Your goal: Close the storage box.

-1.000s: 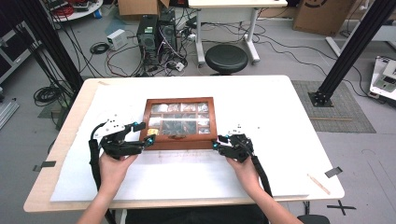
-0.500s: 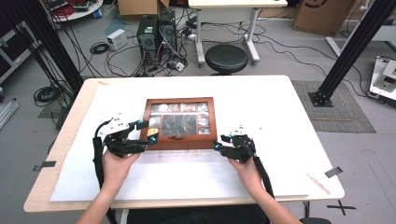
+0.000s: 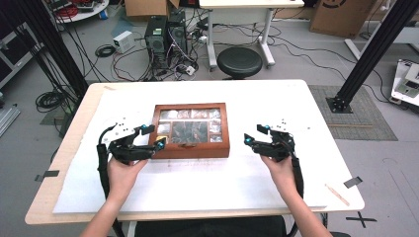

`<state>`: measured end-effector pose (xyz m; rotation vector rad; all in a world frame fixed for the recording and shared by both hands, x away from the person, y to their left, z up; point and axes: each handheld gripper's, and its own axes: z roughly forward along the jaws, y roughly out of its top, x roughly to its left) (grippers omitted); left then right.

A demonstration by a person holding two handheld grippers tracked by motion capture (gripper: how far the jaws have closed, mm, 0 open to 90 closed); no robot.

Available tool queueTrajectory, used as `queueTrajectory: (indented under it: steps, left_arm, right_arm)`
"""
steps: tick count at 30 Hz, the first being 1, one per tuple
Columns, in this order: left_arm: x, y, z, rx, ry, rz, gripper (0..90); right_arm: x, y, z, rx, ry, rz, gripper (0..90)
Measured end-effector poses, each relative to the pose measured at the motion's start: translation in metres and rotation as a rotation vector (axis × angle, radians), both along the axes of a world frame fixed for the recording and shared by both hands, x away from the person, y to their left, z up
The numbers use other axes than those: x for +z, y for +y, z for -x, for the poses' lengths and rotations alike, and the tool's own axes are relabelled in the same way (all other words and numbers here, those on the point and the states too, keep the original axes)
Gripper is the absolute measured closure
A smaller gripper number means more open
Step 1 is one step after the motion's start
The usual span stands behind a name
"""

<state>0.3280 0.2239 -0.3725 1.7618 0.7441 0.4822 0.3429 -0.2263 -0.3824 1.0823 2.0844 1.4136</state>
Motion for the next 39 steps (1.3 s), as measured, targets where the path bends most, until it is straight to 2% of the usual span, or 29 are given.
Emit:
queueTrajectory:
  steps: [2, 5, 9, 13, 19, 24, 39]
  left_arm:
    - [-0.001, 0.002, -0.001, 0.011, 0.004, 0.002, 30.9]
    - [-0.002, 0.004, -0.002, 0.024, 0.006, -0.009, 30.7]
    - [-0.003, 0.005, -0.002, 0.037, 0.005, -0.018, 30.5]
    - [-0.004, 0.006, -0.002, 0.047, 0.003, -0.021, 30.2]
    - [-0.003, 0.012, -0.001, 0.056, -0.01, -0.013, 29.8]
    - [-0.004, 0.016, -0.002, 0.072, -0.006, -0.01, 29.8]
    - [-0.005, 0.015, -0.002, 0.067, -0.009, -0.017, 29.8]
  right_arm:
    - [0.003, -0.009, 0.0, -0.026, -0.037, -0.003, 31.0]
    - [0.004, -0.02, -0.002, -0.051, -0.067, -0.011, 30.4]
    - [0.0, -0.035, -0.007, -0.114, -0.068, -0.02, 30.3]
    - [-0.003, -0.042, -0.009, -0.142, -0.06, -0.041, 30.3]
    - [-0.003, -0.04, -0.01, -0.14, -0.078, -0.042, 30.3]
    - [-0.004, -0.036, -0.01, -0.133, -0.072, -0.028, 30.3]
    - [-0.007, -0.031, -0.013, -0.125, -0.069, 0.005, 30.1]
